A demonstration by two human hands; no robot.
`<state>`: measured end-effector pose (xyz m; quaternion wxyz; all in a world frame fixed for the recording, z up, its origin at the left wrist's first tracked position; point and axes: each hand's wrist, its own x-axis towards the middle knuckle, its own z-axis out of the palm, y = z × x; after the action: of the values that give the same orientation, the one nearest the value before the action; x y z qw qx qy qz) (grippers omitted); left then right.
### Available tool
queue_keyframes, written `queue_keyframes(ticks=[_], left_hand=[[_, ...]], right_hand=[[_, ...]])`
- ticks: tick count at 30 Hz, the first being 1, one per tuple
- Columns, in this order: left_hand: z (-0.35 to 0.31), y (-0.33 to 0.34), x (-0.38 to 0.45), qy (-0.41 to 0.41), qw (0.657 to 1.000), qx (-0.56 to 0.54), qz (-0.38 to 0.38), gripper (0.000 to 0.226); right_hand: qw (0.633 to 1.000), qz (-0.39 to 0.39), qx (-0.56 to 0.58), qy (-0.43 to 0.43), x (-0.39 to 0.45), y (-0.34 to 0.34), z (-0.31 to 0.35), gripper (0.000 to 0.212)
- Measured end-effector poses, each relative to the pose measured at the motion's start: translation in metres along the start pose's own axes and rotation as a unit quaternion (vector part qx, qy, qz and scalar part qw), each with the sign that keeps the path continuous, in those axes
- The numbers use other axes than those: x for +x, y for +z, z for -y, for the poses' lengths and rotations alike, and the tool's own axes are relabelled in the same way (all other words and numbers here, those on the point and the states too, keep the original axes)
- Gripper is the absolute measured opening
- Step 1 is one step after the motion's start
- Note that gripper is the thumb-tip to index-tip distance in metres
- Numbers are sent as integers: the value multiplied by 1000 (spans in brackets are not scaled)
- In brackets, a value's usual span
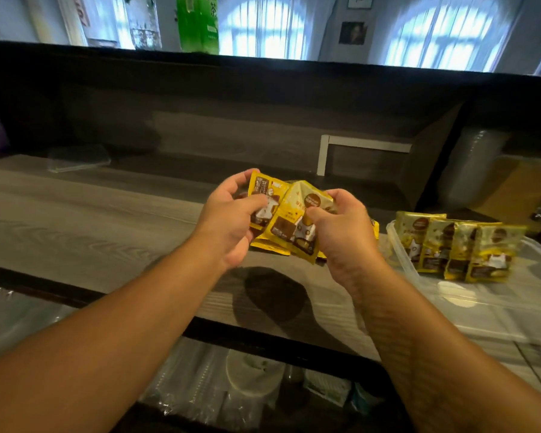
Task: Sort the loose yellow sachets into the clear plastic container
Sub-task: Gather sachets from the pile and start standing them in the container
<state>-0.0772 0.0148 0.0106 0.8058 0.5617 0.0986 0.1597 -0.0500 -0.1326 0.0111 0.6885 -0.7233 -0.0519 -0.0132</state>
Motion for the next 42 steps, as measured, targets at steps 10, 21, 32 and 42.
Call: queue_keyframes(ticks=[10,21,32,42], left_hand=[[2,57,-41,-94,978,43,181,35],[-26,166,-40,62,879,275,384,64],[24,210,-28,199,826,457,264,14],[49,194,-4,303,635,693,158,31]], right_hand=[[972,-83,-127,-179,-35,-103,39,18],[964,-93,-176,-177,-39,-200,55,14],[963,-166,-148,-150,-32,-241,28,22],[959,-100,-250,-86,-5,-246,17,22]])
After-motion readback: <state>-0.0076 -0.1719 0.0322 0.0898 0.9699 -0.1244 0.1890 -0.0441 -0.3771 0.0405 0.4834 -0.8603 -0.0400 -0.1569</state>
